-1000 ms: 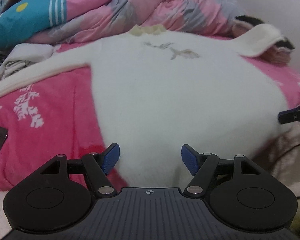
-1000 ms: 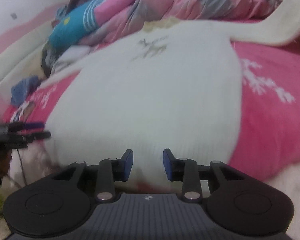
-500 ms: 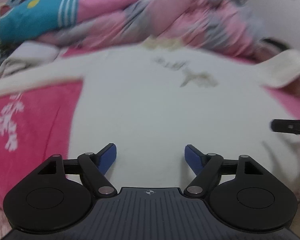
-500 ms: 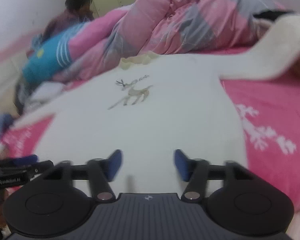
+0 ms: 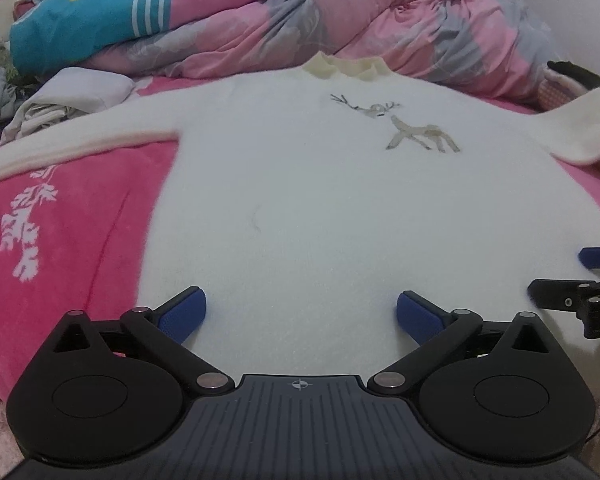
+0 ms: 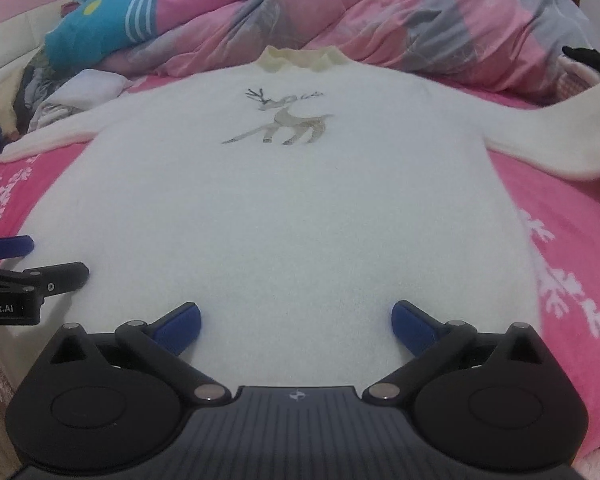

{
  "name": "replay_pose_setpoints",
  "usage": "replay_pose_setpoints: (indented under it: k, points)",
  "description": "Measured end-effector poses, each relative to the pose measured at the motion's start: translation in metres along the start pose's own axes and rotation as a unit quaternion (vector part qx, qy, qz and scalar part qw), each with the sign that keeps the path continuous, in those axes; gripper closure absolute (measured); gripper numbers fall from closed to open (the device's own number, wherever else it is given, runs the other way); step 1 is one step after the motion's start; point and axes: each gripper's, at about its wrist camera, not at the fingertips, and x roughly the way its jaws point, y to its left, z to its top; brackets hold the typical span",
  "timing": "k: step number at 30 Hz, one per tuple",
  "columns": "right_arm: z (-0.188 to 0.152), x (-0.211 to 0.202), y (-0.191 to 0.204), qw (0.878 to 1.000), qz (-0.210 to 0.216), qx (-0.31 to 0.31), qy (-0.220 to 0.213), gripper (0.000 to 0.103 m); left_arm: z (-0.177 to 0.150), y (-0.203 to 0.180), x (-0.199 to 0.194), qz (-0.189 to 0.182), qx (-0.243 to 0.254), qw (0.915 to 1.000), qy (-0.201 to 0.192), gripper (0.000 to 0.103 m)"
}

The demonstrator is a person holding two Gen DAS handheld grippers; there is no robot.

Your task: Fold clothes

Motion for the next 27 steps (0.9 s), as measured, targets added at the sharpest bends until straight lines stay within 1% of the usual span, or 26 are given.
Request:
replay_pose_setpoints:
  k: [9,12,27]
  points:
    - [0.0063,0.001,-0.0006,1.0,0.001,0.0,0.021,0.0,0.0053,0.0013,0.0012,0.005,-0.011,0.9997,0.02,0.0]
    - [0.0055,0.0,-0.0005,1.0,0.003,-0.006,0.021,0.0,0.0056,0.0017,0.0008,0.006,-0.014,0.9996,0.023,0.0]
    - [0.0062,-0.0005,-0.0031,1.0,0.008,-0.001,0.018,0.0,0.0071,0.0035,0.0021,0.004,-0.019,0.9993,0.032,0.0]
